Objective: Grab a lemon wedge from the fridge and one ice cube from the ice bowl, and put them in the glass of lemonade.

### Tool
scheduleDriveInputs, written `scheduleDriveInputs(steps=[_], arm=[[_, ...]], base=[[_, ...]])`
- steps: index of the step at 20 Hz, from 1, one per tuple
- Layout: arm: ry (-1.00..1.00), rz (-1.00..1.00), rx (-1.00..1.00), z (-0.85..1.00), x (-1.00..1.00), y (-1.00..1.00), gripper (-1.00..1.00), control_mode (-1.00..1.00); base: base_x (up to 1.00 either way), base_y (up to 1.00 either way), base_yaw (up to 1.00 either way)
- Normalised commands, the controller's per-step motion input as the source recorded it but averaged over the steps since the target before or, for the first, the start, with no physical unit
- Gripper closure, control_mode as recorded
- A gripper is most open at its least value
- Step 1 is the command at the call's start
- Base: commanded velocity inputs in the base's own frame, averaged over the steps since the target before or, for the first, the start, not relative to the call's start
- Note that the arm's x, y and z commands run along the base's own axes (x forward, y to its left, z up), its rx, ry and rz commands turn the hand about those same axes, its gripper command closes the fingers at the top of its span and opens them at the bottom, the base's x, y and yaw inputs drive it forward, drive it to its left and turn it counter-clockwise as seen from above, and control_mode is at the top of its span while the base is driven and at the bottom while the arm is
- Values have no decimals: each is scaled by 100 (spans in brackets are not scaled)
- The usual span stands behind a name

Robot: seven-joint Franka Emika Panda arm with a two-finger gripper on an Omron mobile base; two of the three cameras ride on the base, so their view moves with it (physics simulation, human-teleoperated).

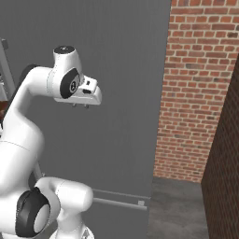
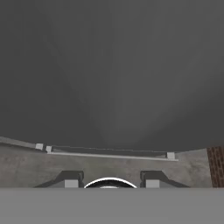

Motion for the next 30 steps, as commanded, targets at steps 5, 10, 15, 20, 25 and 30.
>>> scheduleDriveInputs(steps=[5,10,15,20,25,30], arm=[[-3,0,0,0,-12,0,-100,-100],[-2,0,0,0,-24,0,-100,-100],[0,0,0,0,-36,0,-100,-100],[0,0,0,0,-31,0,-100,-100],[0,0,0,0,-20,0,-100,-100],[0,0,0,0,-25,0,-100,-100]], base=[[0,0,0],[0,0,0],[0,0,0],[0,0,0],[0,0,0],[0,0,0]])
